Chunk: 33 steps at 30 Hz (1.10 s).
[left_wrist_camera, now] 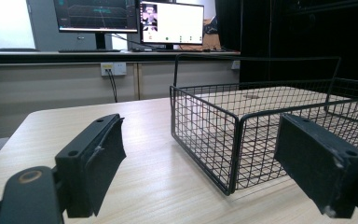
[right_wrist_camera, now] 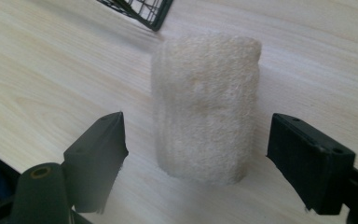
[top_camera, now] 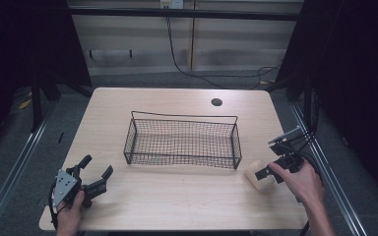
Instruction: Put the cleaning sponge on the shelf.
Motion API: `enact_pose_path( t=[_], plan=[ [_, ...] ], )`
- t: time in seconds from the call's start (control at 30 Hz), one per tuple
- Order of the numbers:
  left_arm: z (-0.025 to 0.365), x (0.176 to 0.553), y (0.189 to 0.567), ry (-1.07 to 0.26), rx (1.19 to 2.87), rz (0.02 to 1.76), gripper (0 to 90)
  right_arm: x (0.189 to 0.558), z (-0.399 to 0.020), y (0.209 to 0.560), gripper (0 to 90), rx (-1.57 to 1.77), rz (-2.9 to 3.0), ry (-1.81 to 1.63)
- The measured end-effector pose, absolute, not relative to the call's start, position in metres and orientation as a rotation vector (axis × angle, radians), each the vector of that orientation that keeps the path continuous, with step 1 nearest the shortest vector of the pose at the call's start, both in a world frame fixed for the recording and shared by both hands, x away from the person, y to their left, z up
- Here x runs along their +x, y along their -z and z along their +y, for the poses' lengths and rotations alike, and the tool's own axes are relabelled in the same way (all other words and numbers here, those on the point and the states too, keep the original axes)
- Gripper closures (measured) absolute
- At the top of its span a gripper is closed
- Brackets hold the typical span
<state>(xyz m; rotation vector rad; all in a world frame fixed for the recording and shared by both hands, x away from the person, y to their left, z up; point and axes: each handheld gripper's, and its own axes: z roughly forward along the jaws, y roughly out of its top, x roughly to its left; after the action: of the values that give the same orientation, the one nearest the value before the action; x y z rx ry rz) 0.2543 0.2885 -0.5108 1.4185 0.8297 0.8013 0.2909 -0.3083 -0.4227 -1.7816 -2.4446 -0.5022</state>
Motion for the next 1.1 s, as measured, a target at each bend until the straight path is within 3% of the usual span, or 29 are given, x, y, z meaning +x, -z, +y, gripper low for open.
enact_pose_path(
  t=[1.1],
  plan=[
    [0.289, 0.254, 0.511, -0.8, 1.418, 0.829, 15.5, 0.3, -0.295, 0.452, 22.0, -1.758, -2.457, 0.342]
  ],
)
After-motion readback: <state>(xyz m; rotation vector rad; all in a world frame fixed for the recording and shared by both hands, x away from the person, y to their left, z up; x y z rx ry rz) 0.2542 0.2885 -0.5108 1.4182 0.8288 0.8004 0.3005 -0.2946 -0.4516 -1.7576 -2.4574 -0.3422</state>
